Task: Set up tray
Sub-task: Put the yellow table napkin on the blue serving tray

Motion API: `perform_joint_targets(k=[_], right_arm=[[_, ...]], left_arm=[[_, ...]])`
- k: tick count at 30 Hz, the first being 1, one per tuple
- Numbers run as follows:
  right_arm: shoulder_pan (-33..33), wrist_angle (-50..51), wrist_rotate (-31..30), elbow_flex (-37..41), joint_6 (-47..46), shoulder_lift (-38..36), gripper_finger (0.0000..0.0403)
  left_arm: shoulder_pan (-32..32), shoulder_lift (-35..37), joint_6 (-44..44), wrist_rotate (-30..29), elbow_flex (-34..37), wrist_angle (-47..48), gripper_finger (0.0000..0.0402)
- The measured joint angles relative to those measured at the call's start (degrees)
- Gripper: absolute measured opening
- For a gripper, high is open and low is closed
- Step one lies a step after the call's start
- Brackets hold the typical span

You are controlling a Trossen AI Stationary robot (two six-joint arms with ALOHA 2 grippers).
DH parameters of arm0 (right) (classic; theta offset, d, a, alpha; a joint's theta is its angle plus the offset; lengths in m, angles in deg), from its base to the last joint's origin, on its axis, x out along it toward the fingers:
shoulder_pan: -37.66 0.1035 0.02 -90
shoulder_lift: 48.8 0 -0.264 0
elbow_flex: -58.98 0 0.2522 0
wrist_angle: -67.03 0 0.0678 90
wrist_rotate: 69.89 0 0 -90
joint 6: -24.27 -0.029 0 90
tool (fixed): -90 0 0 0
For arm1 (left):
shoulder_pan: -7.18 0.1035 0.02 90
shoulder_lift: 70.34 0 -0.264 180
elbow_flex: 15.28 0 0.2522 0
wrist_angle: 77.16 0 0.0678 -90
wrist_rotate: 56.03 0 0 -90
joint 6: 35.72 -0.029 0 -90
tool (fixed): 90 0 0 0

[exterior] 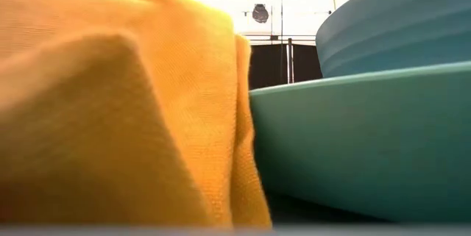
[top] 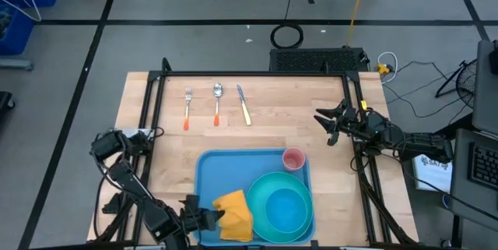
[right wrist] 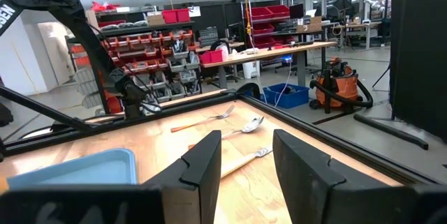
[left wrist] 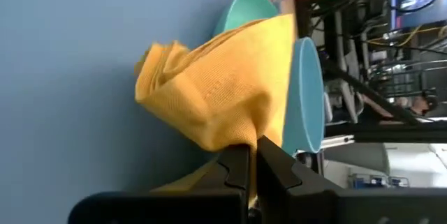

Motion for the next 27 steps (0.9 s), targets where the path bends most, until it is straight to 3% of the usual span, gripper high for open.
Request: perform_joint_targets(k=[7, 22, 27], right_arm=[[0.0, 0.0, 0.0, 0.0, 0.0, 0.0, 0.0123], [0.0, 0.0, 0.0, 0.0, 0.0, 0.0, 0.0123], [0.0, 0.0, 0.0, 0.0, 0.0, 0.0, 0.0123]], left_arm=[[2.5, 0.3, 1.7, 11.1, -0.3, 8.4, 0.0005], [6.2, 0.3, 0.3, 20.6, -0.2, 31.1, 0.0006], [7.3, 0.3, -6.5, 21.8, -0.2, 34.1, 0.0025]])
